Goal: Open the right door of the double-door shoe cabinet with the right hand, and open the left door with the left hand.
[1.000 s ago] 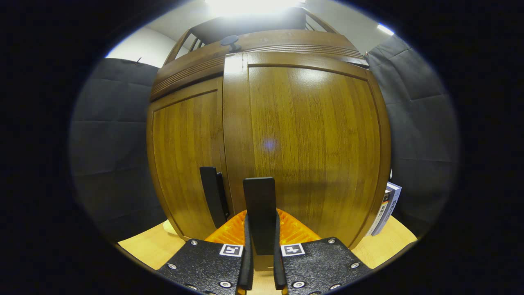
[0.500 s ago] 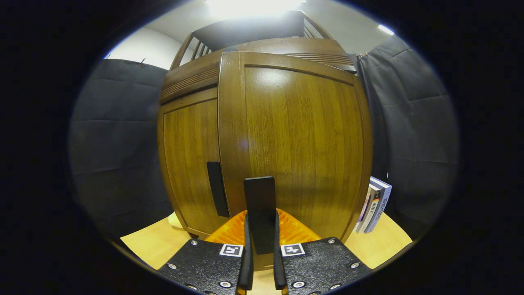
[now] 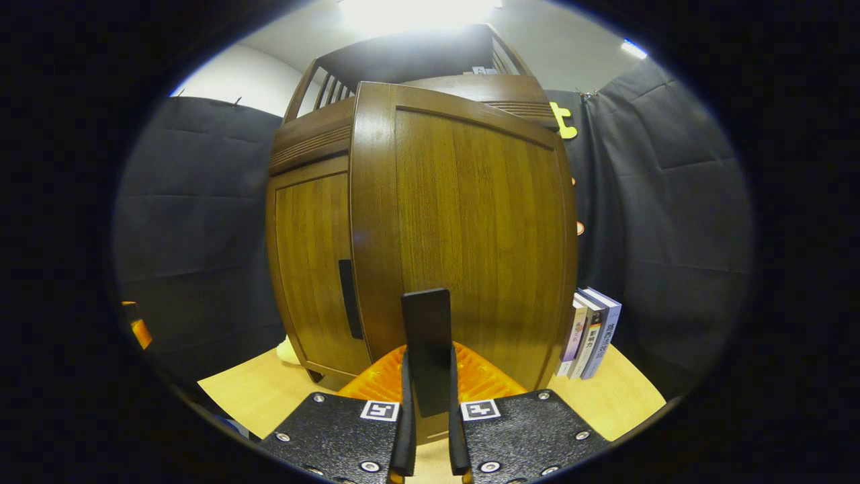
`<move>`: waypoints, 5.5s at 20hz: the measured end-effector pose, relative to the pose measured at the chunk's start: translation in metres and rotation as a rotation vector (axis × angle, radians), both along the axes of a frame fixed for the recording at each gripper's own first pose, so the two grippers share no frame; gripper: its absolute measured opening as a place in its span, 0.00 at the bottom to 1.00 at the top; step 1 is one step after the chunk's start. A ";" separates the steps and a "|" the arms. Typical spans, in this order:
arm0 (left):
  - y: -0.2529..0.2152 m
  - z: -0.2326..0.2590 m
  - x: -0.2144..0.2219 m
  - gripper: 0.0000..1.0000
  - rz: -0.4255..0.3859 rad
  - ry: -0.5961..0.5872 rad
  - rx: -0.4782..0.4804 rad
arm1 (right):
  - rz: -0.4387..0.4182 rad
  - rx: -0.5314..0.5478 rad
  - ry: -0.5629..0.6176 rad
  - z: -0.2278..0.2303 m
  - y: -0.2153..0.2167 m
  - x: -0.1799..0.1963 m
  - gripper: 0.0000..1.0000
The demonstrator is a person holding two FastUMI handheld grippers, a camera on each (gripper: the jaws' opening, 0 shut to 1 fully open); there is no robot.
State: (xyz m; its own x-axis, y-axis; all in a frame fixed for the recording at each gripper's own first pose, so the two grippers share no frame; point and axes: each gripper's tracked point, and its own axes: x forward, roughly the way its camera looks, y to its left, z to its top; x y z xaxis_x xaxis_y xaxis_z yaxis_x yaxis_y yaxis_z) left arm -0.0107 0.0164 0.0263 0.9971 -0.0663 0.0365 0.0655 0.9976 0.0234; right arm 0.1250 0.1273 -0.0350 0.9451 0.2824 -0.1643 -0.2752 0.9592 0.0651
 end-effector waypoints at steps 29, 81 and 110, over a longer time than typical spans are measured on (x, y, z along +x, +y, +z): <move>-0.042 -0.023 0.030 0.93 -0.237 0.003 -0.008 | -0.293 -0.035 0.047 0.000 -0.170 -0.060 0.10; -0.166 -0.064 0.305 0.39 -0.284 0.144 -0.013 | -0.486 -0.043 0.084 -0.024 -0.246 -0.212 0.95; -0.062 -0.058 0.173 0.15 -0.257 0.168 -0.113 | -0.294 -0.008 0.046 -0.013 -0.182 -0.165 0.94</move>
